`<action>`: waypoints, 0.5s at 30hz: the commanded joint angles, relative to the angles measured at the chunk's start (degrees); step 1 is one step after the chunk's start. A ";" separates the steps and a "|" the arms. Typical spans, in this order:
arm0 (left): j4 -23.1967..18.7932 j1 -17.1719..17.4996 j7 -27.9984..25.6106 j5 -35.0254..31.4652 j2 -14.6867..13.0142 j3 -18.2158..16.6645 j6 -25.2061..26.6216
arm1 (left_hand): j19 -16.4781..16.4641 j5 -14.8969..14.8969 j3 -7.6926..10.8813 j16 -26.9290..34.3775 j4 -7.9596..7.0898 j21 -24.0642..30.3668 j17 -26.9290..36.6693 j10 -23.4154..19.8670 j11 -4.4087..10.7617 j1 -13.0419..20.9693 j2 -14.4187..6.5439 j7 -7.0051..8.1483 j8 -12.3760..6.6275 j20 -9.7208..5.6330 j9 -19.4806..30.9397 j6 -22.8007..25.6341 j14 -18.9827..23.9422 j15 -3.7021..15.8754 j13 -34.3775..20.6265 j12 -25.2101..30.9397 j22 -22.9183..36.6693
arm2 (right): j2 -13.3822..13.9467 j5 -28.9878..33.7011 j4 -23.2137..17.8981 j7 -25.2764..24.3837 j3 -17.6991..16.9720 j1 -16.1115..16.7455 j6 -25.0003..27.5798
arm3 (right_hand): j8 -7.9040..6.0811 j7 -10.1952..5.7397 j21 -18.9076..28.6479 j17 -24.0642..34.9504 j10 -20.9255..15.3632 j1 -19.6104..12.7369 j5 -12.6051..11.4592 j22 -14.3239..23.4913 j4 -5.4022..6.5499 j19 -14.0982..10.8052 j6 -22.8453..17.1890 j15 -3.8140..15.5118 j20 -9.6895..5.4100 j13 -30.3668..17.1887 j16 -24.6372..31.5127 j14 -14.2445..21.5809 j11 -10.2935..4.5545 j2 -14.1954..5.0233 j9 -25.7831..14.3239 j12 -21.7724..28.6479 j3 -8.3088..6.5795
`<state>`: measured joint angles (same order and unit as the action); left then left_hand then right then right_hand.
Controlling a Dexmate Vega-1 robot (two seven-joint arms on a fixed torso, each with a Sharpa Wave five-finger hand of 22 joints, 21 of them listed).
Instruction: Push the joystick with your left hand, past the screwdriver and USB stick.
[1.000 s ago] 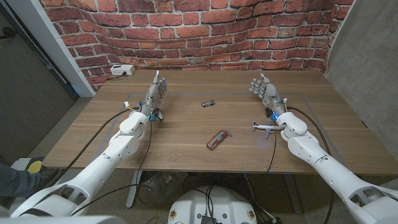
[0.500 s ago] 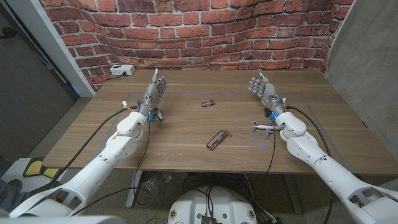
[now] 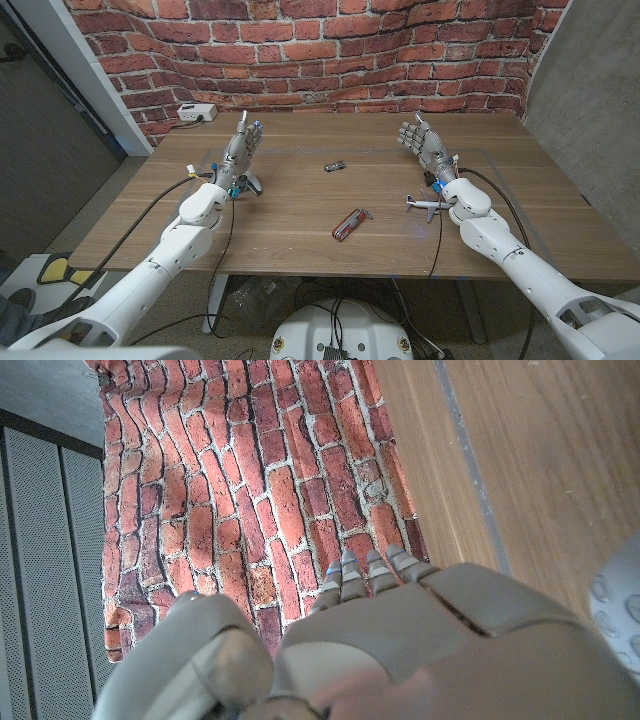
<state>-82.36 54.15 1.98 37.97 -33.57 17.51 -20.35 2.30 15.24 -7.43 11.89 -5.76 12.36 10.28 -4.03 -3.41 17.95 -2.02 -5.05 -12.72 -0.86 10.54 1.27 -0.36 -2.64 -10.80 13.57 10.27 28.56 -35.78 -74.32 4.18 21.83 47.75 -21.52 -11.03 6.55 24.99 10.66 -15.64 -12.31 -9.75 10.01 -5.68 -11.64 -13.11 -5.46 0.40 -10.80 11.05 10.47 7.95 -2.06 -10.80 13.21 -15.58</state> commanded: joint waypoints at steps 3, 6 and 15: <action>-0.94 2.45 4.50 1.49 -3.98 -1.92 -1.21 | -1.89 -0.26 -0.62 0.39 0.13 0.81 0.20 -1.97 -0.35 0.28 -0.23 -0.21 -0.26 0.32 0.12 1.23 1.64 -0.31 -0.24 0.54 0.08 | 0.71 0.61 -1.34 -0.07 0.11 -0.10 0.39 | -0.36 0.08 -0.08 0.16 -0.85 -0.30 -0.34 0.26 -0.03 -0.81 -0.50 0.19 0.00 -0.11 0.24 0.48 -0.11 -0.12 -0.19 0.58 -0.35; -2.64 4.05 3.23 1.19 -5.18 -2.72 -0.73 | -2.97 -0.38 -0.89 0.55 0.17 1.03 0.21 -3.26 -0.17 0.36 -0.10 -0.19 -0.60 0.58 0.13 2.71 2.83 -0.14 -0.25 0.83 0.07 | 0.70 0.72 -1.61 -0.25 0.21 -0.02 0.56 | -0.63 -0.20 -0.19 0.15 -1.02 -0.27 -0.34 0.26 -0.04 -0.88 -1.19 0.22 -0.02 -0.12 0.23 0.51 -0.13 -0.13 -0.20 0.61 -0.34; -6.15 8.42 -2.40 -1.87 -6.80 -5.04 -1.84 | -4.65 -0.54 -1.35 0.77 0.23 1.25 0.22 -5.22 0.26 0.57 -0.01 -0.02 -0.94 0.87 0.14 4.93 5.08 0.01 -0.26 1.12 0.05 | 0.72 1.13 -2.86 -1.57 0.22 0.58 0.95 | -0.91 -0.97 -0.54 0.12 -1.21 -0.25 -0.35 0.28 -0.09 -1.11 -2.16 0.40 -0.07 -0.12 0.21 0.68 -0.13 -0.35 -0.31 0.57 -0.40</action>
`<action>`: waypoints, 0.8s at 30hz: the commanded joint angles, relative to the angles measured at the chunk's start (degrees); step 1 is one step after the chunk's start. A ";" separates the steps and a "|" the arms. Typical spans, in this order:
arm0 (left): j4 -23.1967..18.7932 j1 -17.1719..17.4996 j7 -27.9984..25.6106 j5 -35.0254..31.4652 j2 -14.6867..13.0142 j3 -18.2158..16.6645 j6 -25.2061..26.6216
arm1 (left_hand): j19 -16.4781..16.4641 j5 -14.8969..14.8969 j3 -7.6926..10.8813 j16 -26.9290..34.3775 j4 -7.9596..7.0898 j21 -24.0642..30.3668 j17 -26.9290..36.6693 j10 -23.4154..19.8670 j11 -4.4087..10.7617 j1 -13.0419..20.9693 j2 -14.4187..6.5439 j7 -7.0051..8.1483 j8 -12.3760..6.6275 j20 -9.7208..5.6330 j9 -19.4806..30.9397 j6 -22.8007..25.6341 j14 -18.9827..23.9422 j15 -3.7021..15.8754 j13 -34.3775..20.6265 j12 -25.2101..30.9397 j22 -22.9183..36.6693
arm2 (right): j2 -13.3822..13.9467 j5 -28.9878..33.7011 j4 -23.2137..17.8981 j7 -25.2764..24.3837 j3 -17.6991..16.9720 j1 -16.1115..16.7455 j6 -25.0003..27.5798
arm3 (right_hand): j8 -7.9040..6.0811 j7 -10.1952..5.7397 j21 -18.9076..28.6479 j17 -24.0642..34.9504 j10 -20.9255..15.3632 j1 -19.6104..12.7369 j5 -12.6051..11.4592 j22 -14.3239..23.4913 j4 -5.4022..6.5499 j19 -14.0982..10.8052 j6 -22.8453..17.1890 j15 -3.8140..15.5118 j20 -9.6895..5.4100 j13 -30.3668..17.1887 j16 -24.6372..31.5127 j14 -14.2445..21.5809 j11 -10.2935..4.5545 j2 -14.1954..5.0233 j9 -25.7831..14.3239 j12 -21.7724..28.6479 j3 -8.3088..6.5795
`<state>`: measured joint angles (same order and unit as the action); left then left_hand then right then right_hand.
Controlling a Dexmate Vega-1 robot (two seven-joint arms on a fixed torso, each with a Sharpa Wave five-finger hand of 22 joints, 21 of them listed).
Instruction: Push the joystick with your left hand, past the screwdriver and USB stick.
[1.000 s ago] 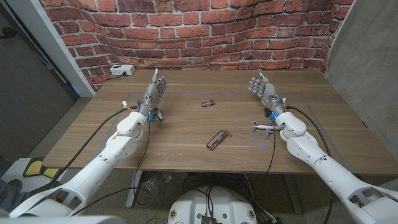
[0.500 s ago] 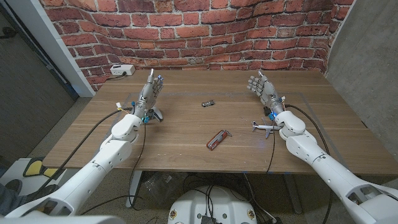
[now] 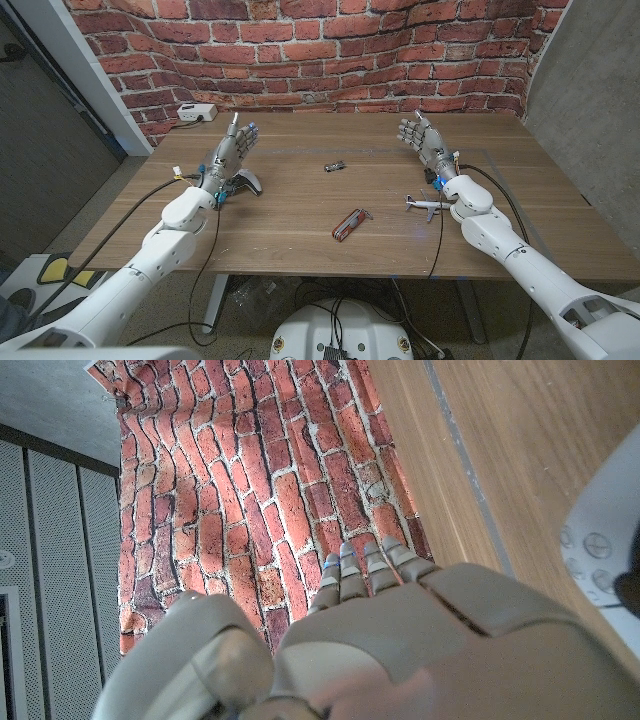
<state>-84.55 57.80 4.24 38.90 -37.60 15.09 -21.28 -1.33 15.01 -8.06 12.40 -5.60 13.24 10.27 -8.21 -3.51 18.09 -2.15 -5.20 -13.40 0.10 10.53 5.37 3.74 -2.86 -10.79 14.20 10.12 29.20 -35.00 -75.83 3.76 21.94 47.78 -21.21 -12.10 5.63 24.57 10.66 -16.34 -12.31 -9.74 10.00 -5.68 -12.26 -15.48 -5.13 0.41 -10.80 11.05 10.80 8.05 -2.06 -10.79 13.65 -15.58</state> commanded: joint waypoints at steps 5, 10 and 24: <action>-3.85 6.00 -5.04 -3.73 -2.98 -3.47 -2.87 | -1.58 -0.33 -0.87 0.39 0.12 0.40 0.22 -1.73 0.31 0.57 0.15 0.28 -0.38 -0.19 0.16 1.68 1.98 0.56 -0.26 0.56 0.19 | -0.04 0.62 -1.23 -1.06 0.44 0.45 0.69 | 0.27 -0.19 -0.19 0.12 -0.61 -0.20 -0.35 0.29 -0.09 -0.57 0.42 0.04 -0.03 -0.13 0.20 0.39 -0.24 -0.34 -0.32 0.14 -0.37; -3.47 7.18 -6.18 -4.95 -2.70 -4.48 -5.18 | -2.78 -0.32 -1.15 0.47 0.23 0.60 0.21 -2.79 0.10 0.77 0.35 0.33 -0.41 -0.49 0.16 2.53 3.14 0.72 -0.27 0.69 0.18 | -0.13 0.92 -1.13 -1.25 0.63 0.32 0.77 | 0.29 -0.29 -0.25 0.12 -0.60 -0.15 -0.35 0.29 -0.07 -0.65 0.45 0.05 -0.03 -0.13 0.21 0.43 -0.27 -0.37 -0.33 0.11 -0.36; -5.63 12.28 -14.95 -13.25 -3.49 -7.69 -6.72 | -6.69 -0.05 -2.04 0.71 0.53 1.21 0.20 -6.43 0.64 1.40 0.90 0.95 -0.80 -0.45 0.18 5.93 6.75 1.22 -0.30 1.19 0.16 | 0.26 1.60 -2.29 -1.89 1.04 0.18 1.97 | 0.34 -0.44 -0.40 0.11 -0.65 -0.10 -0.35 0.30 -0.09 -0.80 0.49 0.14 -0.01 -0.13 0.21 0.53 -0.28 -0.41 -0.35 0.07 -0.35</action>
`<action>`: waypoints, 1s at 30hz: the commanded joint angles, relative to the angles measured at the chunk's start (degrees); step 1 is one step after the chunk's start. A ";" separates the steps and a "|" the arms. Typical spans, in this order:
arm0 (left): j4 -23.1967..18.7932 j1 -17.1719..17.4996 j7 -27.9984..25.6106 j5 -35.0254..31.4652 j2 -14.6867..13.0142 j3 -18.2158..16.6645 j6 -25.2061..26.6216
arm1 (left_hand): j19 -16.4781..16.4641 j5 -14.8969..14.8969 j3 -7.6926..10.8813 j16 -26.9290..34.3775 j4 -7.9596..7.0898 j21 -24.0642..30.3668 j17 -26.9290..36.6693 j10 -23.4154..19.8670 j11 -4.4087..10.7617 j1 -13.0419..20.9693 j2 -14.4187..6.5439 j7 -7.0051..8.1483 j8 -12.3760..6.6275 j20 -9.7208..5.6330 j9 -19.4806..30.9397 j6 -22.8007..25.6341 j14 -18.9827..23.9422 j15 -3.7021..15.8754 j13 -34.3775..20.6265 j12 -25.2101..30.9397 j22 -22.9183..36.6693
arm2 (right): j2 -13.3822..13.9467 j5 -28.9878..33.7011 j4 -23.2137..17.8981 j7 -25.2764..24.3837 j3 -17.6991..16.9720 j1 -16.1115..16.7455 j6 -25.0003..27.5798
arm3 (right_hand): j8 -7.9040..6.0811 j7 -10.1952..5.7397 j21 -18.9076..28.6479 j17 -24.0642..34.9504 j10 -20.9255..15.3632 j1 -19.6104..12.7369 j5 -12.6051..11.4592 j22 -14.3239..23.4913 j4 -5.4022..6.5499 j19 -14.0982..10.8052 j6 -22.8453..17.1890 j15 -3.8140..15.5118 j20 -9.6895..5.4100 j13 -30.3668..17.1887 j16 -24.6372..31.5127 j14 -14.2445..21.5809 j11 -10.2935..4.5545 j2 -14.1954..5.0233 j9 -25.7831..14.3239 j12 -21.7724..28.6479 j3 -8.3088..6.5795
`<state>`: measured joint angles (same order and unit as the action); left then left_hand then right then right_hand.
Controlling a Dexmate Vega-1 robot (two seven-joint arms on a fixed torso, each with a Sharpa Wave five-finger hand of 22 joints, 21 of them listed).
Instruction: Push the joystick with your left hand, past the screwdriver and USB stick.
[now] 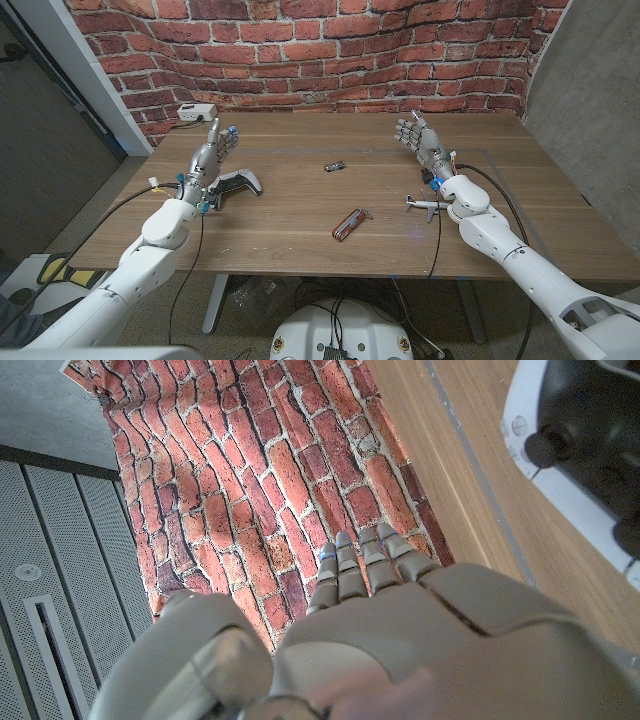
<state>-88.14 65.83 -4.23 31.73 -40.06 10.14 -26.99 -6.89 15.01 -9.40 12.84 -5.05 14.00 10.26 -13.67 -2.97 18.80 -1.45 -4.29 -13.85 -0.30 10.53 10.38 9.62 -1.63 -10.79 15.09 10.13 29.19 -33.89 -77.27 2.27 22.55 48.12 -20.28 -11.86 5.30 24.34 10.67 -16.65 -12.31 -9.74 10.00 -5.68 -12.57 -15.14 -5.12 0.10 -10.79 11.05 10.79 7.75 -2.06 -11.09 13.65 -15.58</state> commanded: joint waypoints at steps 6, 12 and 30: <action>-4.03 6.99 -11.10 -8.89 -1.38 -4.88 1.07 | -1.68 0.04 -0.82 0.30 0.06 0.49 0.21 -1.37 -0.05 0.87 0.25 0.18 -0.41 0.14 0.19 1.51 1.48 -0.05 -0.31 0.29 0.15 | 0.53 0.41 -1.46 -0.53 0.66 -0.21 2.30 | 0.09 -0.15 -0.28 0.10 -0.44 -0.08 -0.36 0.31 -0.11 -0.55 0.08 0.08 0.30 -0.14 0.20 0.58 0.06 -0.41 -0.07 0.08 -0.34; -5.23 8.73 -15.92 -13.28 -0.64 -6.29 2.09 | -1.72 0.16 -0.91 0.14 0.15 0.33 0.20 -1.58 0.02 1.10 0.24 0.41 -0.56 0.34 0.20 2.34 1.66 -0.02 -0.31 0.18 0.15 | 0.47 0.34 -1.20 -0.12 0.96 -0.41 2.65 | 0.08 -0.15 -0.34 0.10 -0.51 -0.07 -0.36 0.31 -0.12 -0.62 0.01 0.05 0.29 -0.14 0.19 0.60 0.04 -0.42 -0.08 0.08 -0.34; -8.54 8.62 -27.51 -29.38 -2.15 -5.53 14.60 | 1.01 1.17 -1.82 -1.93 0.17 -1.63 0.29 0.64 0.83 1.60 0.26 3.81 -0.02 1.85 0.22 3.78 -1.67 0.47 -0.38 -1.69 0.21 | 0.91 1.56 -2.07 -1.60 1.40 -0.78 4.30 | 0.04 -0.26 -0.52 0.09 -0.65 -0.03 -0.36 0.32 -0.16 -0.88 -0.20 0.20 0.26 -0.14 0.20 0.77 -0.06 -0.49 -0.09 0.06 -0.34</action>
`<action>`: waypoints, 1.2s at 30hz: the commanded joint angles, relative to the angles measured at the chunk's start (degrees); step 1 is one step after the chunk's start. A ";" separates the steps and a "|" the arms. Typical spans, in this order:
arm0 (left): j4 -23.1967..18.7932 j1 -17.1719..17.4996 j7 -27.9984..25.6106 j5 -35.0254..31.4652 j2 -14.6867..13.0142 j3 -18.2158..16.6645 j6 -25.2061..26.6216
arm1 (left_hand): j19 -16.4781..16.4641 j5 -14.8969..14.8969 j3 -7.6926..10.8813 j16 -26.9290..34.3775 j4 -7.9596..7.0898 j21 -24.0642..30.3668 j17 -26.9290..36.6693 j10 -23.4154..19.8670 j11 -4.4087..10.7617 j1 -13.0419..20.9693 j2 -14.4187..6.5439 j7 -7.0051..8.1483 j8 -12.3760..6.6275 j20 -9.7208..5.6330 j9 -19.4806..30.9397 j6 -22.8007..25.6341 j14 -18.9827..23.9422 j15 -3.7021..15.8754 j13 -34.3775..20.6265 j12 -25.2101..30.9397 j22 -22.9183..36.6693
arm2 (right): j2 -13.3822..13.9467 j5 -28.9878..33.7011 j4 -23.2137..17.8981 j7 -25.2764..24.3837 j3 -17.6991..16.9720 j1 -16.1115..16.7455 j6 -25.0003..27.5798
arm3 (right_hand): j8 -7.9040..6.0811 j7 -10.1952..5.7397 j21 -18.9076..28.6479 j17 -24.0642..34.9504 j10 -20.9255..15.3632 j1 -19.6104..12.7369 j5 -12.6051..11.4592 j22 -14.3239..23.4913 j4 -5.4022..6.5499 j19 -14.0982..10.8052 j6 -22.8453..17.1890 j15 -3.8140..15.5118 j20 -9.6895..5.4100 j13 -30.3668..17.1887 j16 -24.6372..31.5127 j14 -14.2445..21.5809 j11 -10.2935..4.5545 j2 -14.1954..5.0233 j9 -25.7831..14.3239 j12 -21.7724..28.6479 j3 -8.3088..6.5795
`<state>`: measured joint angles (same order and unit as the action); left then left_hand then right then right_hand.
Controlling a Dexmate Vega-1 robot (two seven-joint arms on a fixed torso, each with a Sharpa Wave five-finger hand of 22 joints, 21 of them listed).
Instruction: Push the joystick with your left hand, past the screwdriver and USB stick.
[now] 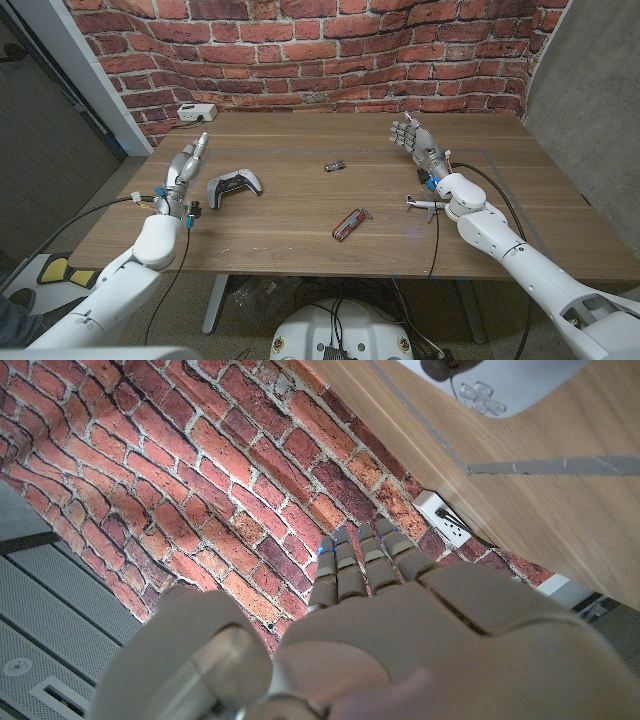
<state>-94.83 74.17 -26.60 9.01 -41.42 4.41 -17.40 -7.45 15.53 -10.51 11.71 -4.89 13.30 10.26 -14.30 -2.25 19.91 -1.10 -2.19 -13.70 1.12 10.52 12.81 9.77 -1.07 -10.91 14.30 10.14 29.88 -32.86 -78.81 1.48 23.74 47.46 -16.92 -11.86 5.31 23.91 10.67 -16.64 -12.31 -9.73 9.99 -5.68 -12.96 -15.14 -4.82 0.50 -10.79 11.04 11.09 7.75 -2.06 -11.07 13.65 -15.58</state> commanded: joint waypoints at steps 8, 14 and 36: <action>-4.97 1.62 -6.82 -10.05 -2.10 -0.16 8.78 | 4.84 1.24 -1.21 -1.50 -0.14 -2.20 0.41 3.81 0.80 0.80 -0.62 3.05 -0.65 0.86 0.24 4.99 -5.35 -0.23 -0.36 -2.15 0.31 | 0.07 0.54 -0.60 -0.76 0.50 -0.39 1.47 | 0.03 -0.22 -0.19 0.08 -0.64 -0.04 -0.37 0.33 -0.18 -0.52 -0.27 -0.15 -0.13 -0.14 0.17 0.47 -0.08 -0.51 -0.11 0.03 -0.34; -9.09 3.36 -8.11 -13.55 -3.37 -0.44 14.82 | 5.38 1.36 -1.32 -1.55 -0.15 -2.30 0.42 4.19 1.08 0.92 -0.78 3.52 -0.57 0.80 0.23 5.43 -6.17 -0.09 -0.37 -2.29 0.33 | -0.07 0.55 -0.24 -0.26 0.73 -0.82 1.46 | 0.05 -0.29 -0.27 0.07 -0.67 -0.06 -0.37 0.33 -0.22 -0.55 -0.27 -0.16 -0.14 -0.15 0.15 0.48 -0.06 -0.53 -0.11 0.01 -0.36; -20.62 5.94 -8.61 -26.59 -7.77 1.47 38.70 | 6.41 1.91 -1.69 -1.10 -0.10 -2.17 0.33 4.06 2.57 1.95 -1.80 5.67 -1.89 0.24 0.03 12.96 -6.64 2.49 -0.28 -2.25 0.36 | 0.09 0.32 -0.50 0.16 0.73 -0.59 1.38 | 0.05 -0.29 -0.64 0.05 -0.73 -0.07 -0.37 0.34 -0.30 -0.50 -0.42 -0.15 -0.06 -0.15 0.10 0.52 -0.07 -0.55 -0.13 -0.05 -0.36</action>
<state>-107.34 78.78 -35.97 -11.62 -45.64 3.85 9.83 -1.49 17.20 -11.69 10.41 -5.14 11.01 10.44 -10.29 -0.26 21.49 -2.68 3.07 -15.06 1.32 10.42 24.32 3.05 0.84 -11.07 12.19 10.27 29.81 -32.36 -78.95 1.45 24.48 46.58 -15.58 -11.86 5.31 23.46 10.67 -16.64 -12.30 -9.70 10.28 -5.68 -12.96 -15.14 -4.82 0.50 -10.79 11.05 11.09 7.75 -2.06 -11.07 13.65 -15.58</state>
